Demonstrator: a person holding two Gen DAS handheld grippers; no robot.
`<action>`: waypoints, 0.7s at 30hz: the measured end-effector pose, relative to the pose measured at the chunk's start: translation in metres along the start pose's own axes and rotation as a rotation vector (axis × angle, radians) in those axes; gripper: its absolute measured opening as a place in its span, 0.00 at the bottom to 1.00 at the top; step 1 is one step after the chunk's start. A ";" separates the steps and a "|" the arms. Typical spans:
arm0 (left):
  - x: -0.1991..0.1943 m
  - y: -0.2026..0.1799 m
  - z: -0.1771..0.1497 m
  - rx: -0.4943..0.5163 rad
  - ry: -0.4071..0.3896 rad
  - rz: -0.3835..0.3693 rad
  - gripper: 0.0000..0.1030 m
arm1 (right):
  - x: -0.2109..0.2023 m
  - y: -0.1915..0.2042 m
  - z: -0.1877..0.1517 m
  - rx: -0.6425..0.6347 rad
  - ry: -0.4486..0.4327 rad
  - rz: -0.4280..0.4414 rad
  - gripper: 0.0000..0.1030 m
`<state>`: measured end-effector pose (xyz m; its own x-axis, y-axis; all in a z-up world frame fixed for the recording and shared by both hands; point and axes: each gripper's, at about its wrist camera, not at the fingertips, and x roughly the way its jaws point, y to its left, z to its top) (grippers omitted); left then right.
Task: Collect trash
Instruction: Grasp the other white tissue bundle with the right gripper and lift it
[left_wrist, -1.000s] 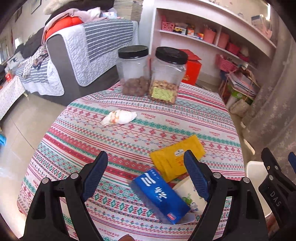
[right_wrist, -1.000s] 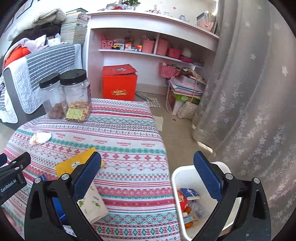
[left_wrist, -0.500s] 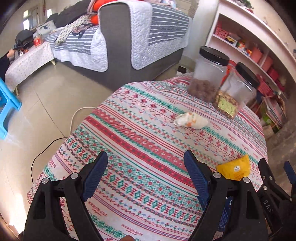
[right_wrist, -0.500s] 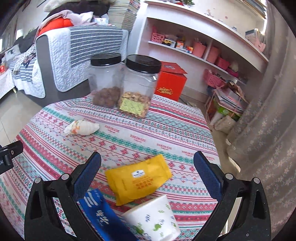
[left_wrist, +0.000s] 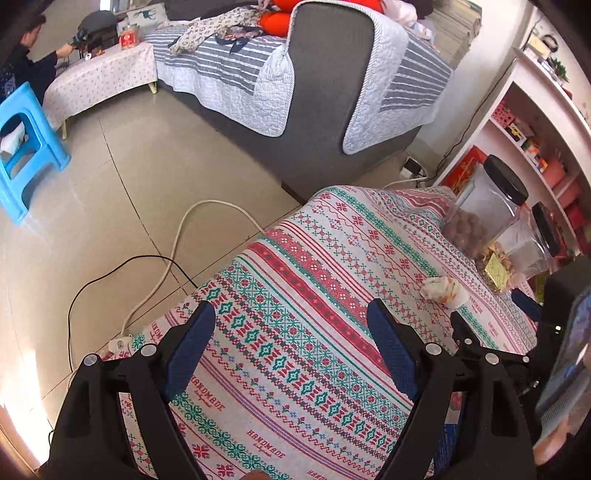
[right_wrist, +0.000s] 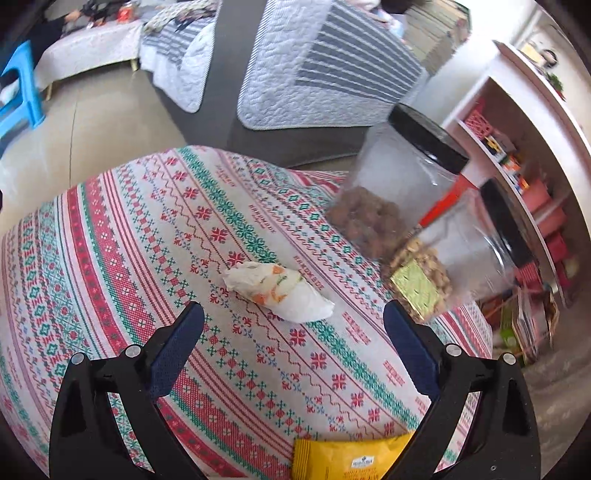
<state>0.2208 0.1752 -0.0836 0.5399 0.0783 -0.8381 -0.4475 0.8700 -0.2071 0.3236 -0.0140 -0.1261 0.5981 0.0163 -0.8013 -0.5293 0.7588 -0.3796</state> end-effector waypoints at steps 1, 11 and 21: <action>0.001 0.002 0.002 -0.006 0.001 0.000 0.79 | 0.008 0.001 0.003 -0.012 0.021 0.028 0.90; 0.005 0.002 0.005 0.002 0.018 -0.003 0.79 | 0.047 0.012 0.013 -0.105 0.097 0.143 0.79; 0.009 -0.002 0.002 0.014 0.031 0.007 0.79 | 0.040 -0.023 0.000 0.100 0.092 0.201 0.48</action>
<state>0.2280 0.1747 -0.0895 0.5142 0.0698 -0.8548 -0.4412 0.8762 -0.1938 0.3597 -0.0310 -0.1493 0.4267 0.1180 -0.8966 -0.5674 0.8069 -0.1639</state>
